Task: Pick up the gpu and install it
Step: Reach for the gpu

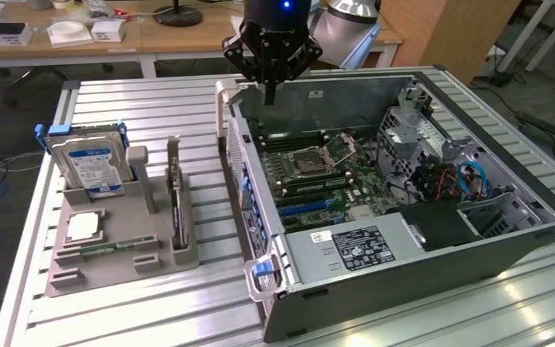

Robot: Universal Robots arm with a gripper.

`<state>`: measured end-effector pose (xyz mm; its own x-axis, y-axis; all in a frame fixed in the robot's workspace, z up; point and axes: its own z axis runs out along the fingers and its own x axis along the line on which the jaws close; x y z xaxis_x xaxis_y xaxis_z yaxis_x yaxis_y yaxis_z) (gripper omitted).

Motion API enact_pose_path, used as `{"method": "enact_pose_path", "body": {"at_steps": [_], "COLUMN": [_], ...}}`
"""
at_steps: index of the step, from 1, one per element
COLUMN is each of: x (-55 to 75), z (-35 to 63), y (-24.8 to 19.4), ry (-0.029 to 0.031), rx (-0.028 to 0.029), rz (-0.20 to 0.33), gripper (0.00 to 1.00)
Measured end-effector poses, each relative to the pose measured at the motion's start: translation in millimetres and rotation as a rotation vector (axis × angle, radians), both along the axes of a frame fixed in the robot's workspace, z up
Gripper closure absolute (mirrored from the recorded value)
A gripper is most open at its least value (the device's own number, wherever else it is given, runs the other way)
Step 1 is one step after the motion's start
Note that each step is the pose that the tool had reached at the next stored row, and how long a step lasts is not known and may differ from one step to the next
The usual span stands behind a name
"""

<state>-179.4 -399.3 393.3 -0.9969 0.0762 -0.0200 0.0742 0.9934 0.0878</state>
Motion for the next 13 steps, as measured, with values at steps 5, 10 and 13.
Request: {"method": "enact_pose_path", "body": {"at_steps": [5,10,13], "x": [-6.0,-11.5,-14.2], "z": [0.0,0.0,0.0], "y": [-0.1,-0.1,-0.1], "ry": [0.0001,0.0,0.0], "rx": [-0.0001,0.0,0.0], "rz": [0.0,0.0,0.0], "gripper": [0.9,0.9,0.9]}}
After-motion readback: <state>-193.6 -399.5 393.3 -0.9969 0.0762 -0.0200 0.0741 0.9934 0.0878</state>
